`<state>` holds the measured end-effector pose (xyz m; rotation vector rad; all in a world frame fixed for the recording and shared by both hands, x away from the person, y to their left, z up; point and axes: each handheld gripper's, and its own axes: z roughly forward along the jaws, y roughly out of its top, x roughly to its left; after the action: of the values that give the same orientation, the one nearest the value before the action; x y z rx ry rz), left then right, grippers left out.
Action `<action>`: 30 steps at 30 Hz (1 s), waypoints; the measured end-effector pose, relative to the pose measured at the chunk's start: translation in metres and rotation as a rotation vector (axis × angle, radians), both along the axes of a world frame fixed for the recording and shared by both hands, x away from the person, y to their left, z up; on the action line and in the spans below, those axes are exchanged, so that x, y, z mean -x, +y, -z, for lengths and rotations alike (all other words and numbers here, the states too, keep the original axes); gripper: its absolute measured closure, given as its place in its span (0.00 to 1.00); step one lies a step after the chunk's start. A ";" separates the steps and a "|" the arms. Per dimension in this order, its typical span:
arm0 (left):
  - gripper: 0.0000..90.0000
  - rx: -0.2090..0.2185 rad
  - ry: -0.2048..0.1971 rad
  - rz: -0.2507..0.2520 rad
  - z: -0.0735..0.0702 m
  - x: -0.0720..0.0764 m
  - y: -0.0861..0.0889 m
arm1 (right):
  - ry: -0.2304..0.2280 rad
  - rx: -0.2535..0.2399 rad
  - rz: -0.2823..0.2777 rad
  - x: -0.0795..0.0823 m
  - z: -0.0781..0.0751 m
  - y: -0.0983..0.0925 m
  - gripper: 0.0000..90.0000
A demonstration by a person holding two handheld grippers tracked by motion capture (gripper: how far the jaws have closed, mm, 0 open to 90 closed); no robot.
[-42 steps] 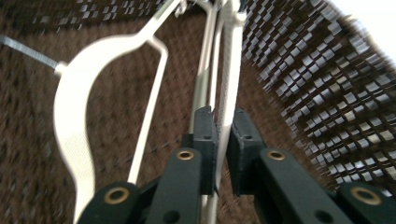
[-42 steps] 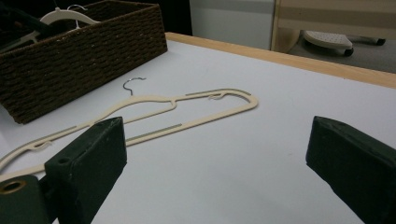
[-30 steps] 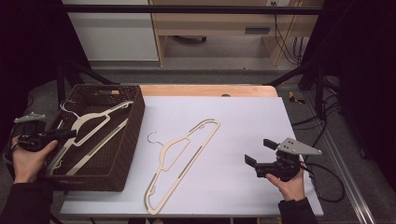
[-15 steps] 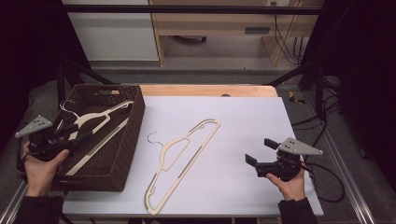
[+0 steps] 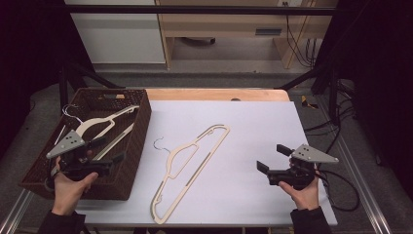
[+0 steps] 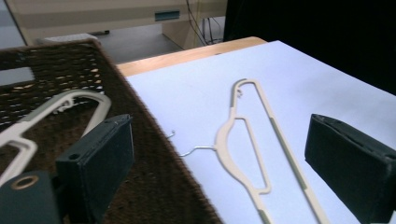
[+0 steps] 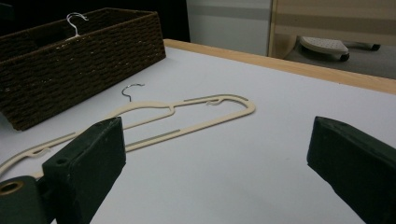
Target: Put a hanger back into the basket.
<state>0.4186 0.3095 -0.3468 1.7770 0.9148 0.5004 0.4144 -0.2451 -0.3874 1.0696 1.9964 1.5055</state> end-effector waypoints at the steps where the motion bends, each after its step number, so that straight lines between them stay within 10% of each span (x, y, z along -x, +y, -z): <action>1: 0.08 -0.002 -0.002 0.009 0.000 0.001 -0.004 | 0.000 0.003 0.002 0.000 0.000 0.000 0.05; 30: 0.18 -0.226 0.135 0.180 0.046 0.013 -0.102 | 0.014 0.014 -0.013 -0.001 0.006 0.001 0.05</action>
<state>0.4054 0.2071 -0.3925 2.0978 0.8053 0.3829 0.4158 -0.2437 -0.3931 1.0665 2.0246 1.4925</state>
